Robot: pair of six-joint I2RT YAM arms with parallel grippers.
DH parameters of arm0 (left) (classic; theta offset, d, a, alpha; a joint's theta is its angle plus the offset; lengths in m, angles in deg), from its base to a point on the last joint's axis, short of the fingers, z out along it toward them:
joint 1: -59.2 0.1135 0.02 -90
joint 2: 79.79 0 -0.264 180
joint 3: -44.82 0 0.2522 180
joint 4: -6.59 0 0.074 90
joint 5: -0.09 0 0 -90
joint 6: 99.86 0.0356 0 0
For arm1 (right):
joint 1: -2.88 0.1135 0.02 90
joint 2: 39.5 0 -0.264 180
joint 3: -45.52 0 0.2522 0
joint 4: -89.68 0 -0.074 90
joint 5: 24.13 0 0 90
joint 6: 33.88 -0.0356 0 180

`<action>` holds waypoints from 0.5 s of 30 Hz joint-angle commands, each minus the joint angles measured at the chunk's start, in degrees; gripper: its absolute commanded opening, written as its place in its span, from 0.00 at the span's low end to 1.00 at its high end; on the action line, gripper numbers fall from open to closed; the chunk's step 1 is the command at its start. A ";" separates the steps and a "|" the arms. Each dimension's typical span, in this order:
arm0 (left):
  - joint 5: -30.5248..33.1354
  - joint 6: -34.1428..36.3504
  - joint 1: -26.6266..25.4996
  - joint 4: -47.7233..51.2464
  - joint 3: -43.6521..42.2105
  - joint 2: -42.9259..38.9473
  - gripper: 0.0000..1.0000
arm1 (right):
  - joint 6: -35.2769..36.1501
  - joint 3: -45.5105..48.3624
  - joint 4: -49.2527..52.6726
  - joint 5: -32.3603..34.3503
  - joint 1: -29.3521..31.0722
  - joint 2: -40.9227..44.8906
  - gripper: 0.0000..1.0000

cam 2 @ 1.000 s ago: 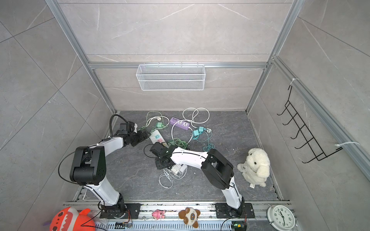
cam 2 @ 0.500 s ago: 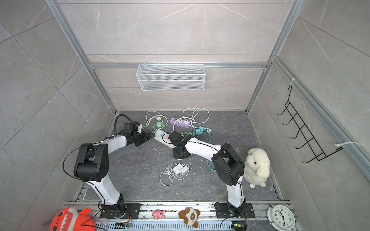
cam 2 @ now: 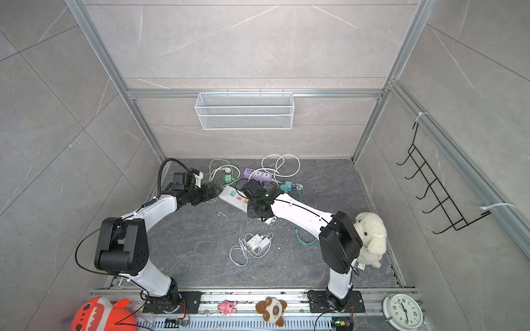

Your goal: Insert the plug

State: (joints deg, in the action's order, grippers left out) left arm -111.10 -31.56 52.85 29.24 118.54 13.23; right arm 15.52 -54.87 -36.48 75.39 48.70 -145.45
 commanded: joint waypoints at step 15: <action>1.87 1.55 0.28 2.25 -1.60 -3.88 1.00 | -9.75 -12.02 -1.75 14.92 3.22 -12.37 0.14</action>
State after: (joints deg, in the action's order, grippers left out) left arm -109.46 -30.86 52.85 30.88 117.47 12.15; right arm 7.63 -64.66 -38.67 87.08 52.05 -156.18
